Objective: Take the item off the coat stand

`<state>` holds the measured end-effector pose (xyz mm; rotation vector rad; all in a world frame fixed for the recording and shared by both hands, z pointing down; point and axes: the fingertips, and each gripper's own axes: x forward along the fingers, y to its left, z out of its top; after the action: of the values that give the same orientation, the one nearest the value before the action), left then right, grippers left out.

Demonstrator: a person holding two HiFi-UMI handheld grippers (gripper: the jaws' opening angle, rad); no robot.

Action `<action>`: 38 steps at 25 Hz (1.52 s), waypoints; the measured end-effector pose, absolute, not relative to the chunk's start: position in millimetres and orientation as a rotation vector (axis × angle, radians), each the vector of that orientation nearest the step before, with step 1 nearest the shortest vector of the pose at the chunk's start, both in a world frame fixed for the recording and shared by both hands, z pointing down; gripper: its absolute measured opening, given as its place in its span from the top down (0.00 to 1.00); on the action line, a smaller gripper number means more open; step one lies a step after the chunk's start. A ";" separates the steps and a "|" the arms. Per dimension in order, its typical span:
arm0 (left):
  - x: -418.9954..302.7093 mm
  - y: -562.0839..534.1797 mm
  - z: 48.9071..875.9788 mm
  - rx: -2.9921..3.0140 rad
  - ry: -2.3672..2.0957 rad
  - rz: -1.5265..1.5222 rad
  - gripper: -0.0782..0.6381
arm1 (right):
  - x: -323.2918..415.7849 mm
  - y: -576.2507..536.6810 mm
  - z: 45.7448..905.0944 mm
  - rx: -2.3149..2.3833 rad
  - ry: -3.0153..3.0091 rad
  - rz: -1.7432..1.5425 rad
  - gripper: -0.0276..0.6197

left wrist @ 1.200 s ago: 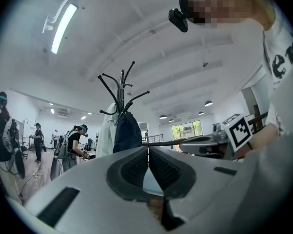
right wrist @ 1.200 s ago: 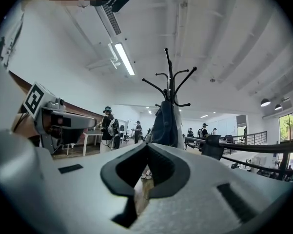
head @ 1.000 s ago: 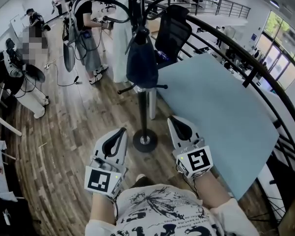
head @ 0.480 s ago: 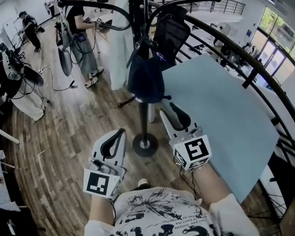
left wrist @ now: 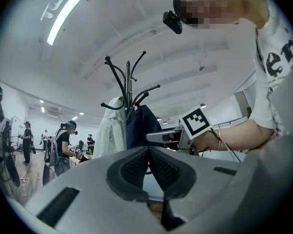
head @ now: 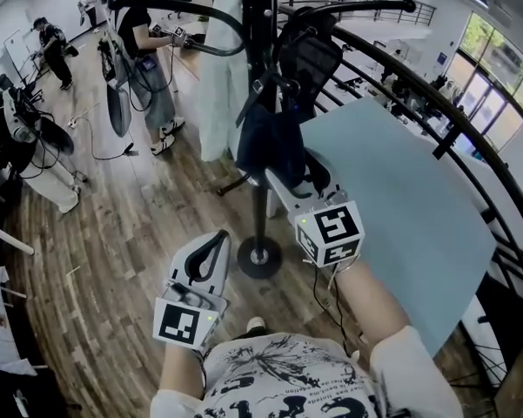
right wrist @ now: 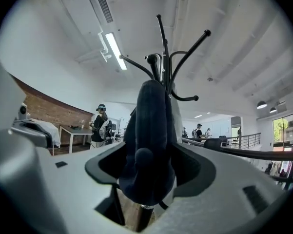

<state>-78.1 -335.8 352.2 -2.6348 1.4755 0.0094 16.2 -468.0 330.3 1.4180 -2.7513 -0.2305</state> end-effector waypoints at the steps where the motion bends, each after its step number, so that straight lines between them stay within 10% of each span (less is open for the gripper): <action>1: -79.7 -336.7 352.9 -2.635 1.479 0.009 0.88 | 14.4 -473.1 331.7 1.427 -2.749 -0.216 0.54; 14: -89.6 -343.9 353.3 -2.603 1.521 -0.008 0.88 | 13.2 -485.1 334.6 1.432 -2.692 -0.196 0.89; 38: -54.8 -302.5 338.5 -2.596 1.510 0.012 0.88 | 95.8 -379.0 299.0 1.571 -2.789 -0.242 0.92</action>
<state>-54.8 -302.5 338.5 -2.5961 1.5098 0.0124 95.8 -379.0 299.0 1.5705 -2.7886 -0.2415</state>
